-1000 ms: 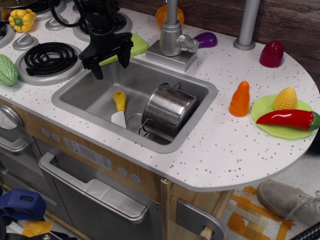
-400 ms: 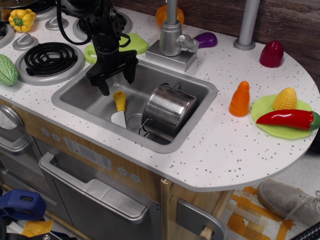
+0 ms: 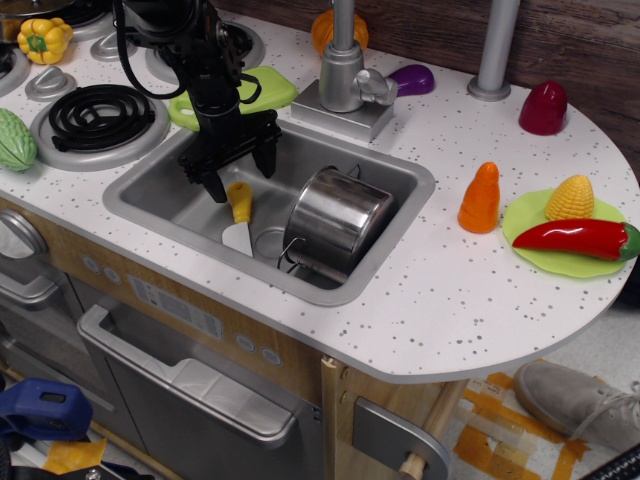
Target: Put knife on cutting board
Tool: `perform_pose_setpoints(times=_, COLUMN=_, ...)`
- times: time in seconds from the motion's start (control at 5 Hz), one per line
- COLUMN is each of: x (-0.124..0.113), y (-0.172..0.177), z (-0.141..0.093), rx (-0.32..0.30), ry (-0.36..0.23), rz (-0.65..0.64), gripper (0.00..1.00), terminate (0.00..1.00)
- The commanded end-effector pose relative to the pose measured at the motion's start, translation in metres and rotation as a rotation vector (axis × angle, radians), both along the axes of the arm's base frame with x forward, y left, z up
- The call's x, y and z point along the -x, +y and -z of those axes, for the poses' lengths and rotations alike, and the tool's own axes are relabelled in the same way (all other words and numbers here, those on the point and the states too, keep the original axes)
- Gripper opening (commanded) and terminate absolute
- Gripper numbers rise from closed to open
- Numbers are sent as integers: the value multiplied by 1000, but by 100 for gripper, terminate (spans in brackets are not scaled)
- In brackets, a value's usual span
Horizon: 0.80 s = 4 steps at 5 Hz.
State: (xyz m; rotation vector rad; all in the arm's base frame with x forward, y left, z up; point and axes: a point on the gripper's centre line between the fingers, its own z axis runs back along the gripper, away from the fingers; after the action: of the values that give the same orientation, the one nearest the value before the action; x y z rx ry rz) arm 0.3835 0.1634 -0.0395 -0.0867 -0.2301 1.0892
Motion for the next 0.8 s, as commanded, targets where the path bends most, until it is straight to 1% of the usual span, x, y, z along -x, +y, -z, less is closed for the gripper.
perform_pose_setpoints(times=0.0, x=-5, y=6, z=-7, rx=36, ry=-39, rz=0, gripper=100, terminate=0)
perform_pose_setpoints(times=0.2, x=-3, y=1, z=0, rx=73, ry=-35, rz=-5, gripper=100, terminate=0)
perform_pose_setpoints(times=0.4, x=-1, y=-1, z=6, rx=156, ry=3, rz=-38, gripper=100, terminate=0)
perform_pose_setpoints(times=0.6, x=0, y=-1, z=12, rx=185, ry=8, rz=-54, gripper=100, terminate=0)
